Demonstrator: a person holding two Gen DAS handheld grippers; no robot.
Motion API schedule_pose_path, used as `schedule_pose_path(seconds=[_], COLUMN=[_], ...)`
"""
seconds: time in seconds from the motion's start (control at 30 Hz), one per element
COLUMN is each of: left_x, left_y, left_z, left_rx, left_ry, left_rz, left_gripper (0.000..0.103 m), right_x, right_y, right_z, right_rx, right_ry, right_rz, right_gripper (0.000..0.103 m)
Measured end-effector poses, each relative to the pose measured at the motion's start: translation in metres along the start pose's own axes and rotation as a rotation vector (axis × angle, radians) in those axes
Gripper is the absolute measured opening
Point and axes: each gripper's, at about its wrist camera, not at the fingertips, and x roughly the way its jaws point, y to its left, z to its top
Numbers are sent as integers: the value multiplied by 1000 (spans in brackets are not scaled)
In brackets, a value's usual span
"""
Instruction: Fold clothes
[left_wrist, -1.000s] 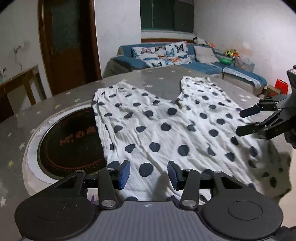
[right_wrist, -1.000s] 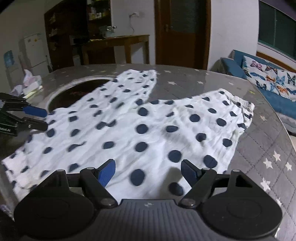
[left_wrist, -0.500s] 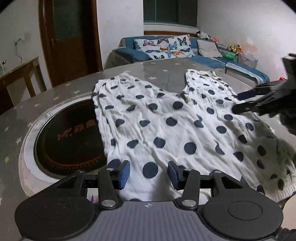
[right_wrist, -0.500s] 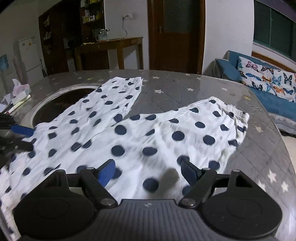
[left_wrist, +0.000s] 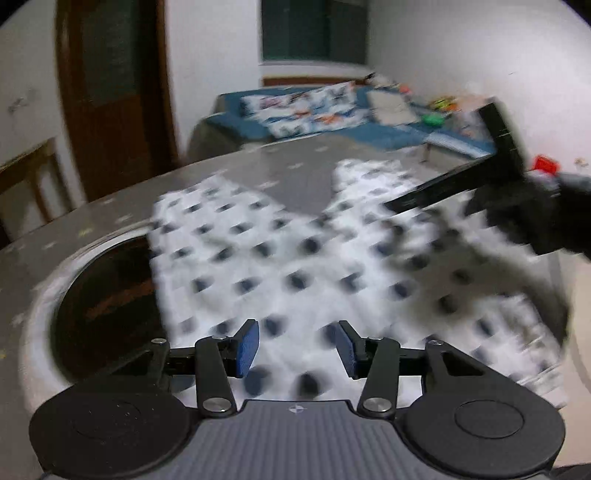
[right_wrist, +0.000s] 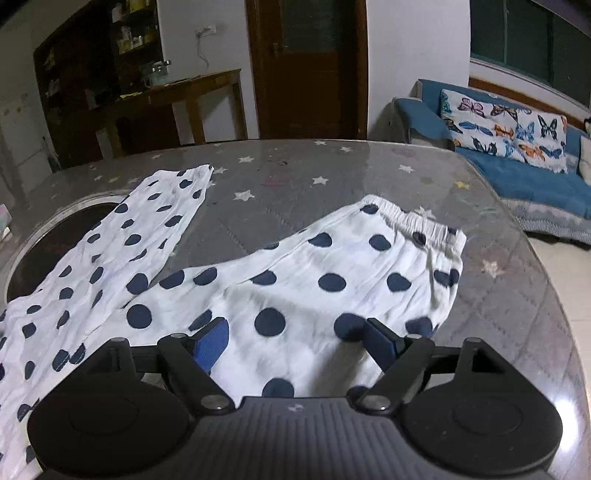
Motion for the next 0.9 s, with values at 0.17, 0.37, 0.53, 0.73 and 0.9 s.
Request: schedule_pose_path(seconds=[0.17, 0.37, 0.53, 0.73, 0.9], left_x=[28, 53, 60, 57, 57], left_y=[-46, -85, -93, -91, -94], left_z=[11, 7, 4, 0, -3], left_rx=[51, 130, 161, 157, 168], left_ry=[20, 63, 75, 69, 56], left_rz=[-171, -292, -334, -358, -364], left_gripper=[50, 50, 54, 59, 63], right_x=[14, 34, 57, 82, 96], right_y=[-3, -19, -35, -53, -67], right_z=[11, 26, 39, 57, 68], right_rx=[7, 44, 45, 72, 105], right_ry=[16, 32, 36, 21, 3], right_rz=[-35, -73, -114, -165, -184], right_gripper=[81, 81, 81, 86, 87])
